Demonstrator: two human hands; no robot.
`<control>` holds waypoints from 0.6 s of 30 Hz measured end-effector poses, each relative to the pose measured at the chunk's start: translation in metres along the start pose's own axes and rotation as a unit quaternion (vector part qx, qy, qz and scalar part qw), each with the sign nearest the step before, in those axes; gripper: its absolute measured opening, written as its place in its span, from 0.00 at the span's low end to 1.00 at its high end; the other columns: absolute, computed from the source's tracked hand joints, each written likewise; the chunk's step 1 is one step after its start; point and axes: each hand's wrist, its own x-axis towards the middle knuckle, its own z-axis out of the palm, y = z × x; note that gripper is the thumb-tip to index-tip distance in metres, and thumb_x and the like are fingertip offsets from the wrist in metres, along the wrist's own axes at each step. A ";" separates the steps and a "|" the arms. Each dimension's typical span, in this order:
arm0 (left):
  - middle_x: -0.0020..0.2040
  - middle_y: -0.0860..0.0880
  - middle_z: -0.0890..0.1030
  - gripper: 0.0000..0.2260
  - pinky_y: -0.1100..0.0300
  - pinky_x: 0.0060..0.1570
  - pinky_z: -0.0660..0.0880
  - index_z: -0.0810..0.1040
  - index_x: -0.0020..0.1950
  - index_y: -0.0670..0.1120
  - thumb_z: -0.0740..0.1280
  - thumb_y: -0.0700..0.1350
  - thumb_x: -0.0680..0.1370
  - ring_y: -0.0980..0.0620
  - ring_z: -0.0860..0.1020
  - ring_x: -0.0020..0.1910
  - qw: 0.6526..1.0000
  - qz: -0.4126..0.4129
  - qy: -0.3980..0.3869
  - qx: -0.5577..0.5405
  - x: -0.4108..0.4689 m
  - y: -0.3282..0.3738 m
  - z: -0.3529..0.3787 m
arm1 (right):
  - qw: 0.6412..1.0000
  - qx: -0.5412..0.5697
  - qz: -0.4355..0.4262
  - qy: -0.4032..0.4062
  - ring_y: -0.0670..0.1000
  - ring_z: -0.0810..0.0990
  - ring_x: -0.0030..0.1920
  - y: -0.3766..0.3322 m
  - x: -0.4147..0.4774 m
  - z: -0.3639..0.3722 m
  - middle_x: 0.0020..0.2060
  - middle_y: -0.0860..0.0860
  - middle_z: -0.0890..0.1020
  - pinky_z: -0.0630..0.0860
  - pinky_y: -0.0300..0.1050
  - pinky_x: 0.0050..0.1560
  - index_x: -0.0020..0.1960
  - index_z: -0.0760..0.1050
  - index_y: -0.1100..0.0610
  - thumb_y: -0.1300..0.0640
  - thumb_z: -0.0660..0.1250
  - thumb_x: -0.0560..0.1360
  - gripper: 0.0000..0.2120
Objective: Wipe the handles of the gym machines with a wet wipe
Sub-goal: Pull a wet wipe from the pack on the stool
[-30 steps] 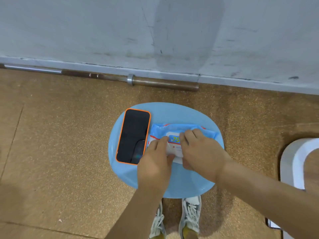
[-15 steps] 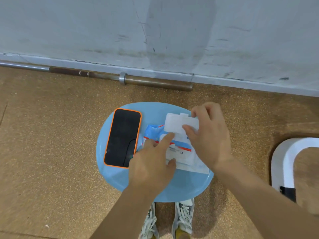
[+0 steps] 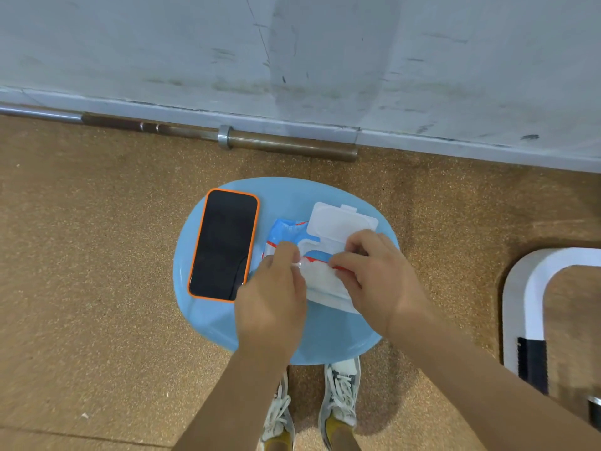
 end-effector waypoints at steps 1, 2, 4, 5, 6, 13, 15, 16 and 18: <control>0.49 0.53 0.77 0.04 0.56 0.39 0.66 0.66 0.53 0.54 0.55 0.46 0.80 0.47 0.77 0.45 1.000 0.011 0.001 0.008 -0.001 -0.001 0.000 | 1.000 -0.023 -0.008 -0.003 0.56 0.76 0.42 -0.003 0.002 -0.001 0.41 0.51 0.76 0.76 0.50 0.39 0.42 0.82 0.52 0.59 0.74 0.67 0.06; 0.50 0.53 0.77 0.06 0.55 0.39 0.68 0.67 0.55 0.55 0.55 0.46 0.80 0.47 0.78 0.46 0.999 0.026 -0.001 0.020 -0.002 -0.002 0.001 | 0.999 -0.044 -0.016 -0.006 0.57 0.76 0.42 -0.004 0.004 -0.001 0.41 0.51 0.76 0.75 0.50 0.39 0.41 0.82 0.52 0.58 0.74 0.66 0.05; 0.55 0.55 0.75 0.11 0.56 0.40 0.71 0.71 0.58 0.58 0.56 0.46 0.80 0.49 0.78 0.49 0.999 0.044 -0.006 0.022 -0.002 -0.004 0.004 | 0.997 -0.069 -0.029 -0.021 0.56 0.77 0.42 -0.007 0.008 -0.003 0.40 0.51 0.76 0.73 0.48 0.38 0.41 0.81 0.51 0.55 0.74 0.65 0.05; 0.57 0.56 0.75 0.12 0.56 0.42 0.73 0.73 0.59 0.60 0.57 0.45 0.80 0.50 0.79 0.50 0.999 0.049 -0.007 0.014 -0.001 -0.006 0.006 | 0.996 -0.072 -0.038 -0.027 0.56 0.78 0.42 -0.009 0.009 -0.003 0.40 0.50 0.76 0.71 0.47 0.38 0.41 0.81 0.50 0.54 0.74 0.65 0.05; 0.58 0.57 0.75 0.13 0.57 0.43 0.74 0.75 0.59 0.60 0.59 0.45 0.79 0.51 0.79 0.50 0.999 0.051 -0.004 0.003 -0.001 -0.007 0.007 | 0.996 -0.069 -0.046 -0.028 0.56 0.78 0.41 -0.011 0.010 -0.003 0.39 0.50 0.76 0.69 0.45 0.38 0.41 0.81 0.50 0.54 0.73 0.65 0.05; 0.56 0.56 0.77 0.13 0.57 0.47 0.74 0.79 0.57 0.60 0.60 0.45 0.79 0.52 0.78 0.51 0.999 0.025 0.007 -0.033 0.003 -0.009 0.005 | 0.970 -0.192 -0.147 -0.031 0.56 0.76 0.35 -0.026 0.017 0.004 0.32 0.53 0.75 0.69 0.46 0.29 0.32 0.75 0.56 0.63 0.66 0.64 0.04; 0.53 0.54 0.78 0.13 0.57 0.46 0.72 0.79 0.57 0.60 0.59 0.45 0.80 0.51 0.77 0.50 0.999 0.017 0.004 -0.038 0.004 -0.008 0.002 | 0.959 -0.223 -0.174 -0.032 0.56 0.76 0.34 -0.028 0.020 0.005 0.31 0.54 0.75 0.68 0.45 0.26 0.32 0.74 0.57 0.63 0.57 0.66 0.09; 0.52 0.54 0.78 0.14 0.57 0.46 0.71 0.79 0.57 0.60 0.59 0.45 0.80 0.51 0.76 0.50 0.999 0.017 0.001 -0.041 0.005 -0.008 0.000 | 0.955 -0.235 -0.177 -0.042 0.56 0.76 0.34 -0.027 0.023 0.004 0.30 0.54 0.75 0.68 0.44 0.25 0.32 0.74 0.57 0.62 0.59 0.66 0.07; 0.52 0.53 0.77 0.14 0.56 0.47 0.72 0.78 0.58 0.61 0.59 0.46 0.79 0.50 0.76 0.50 0.999 0.021 -0.014 -0.048 0.006 -0.007 -0.003 | 0.953 -0.229 -0.191 -0.050 0.56 0.76 0.34 -0.024 0.032 0.003 0.30 0.55 0.75 0.70 0.46 0.26 0.32 0.74 0.57 0.59 0.69 0.63 0.05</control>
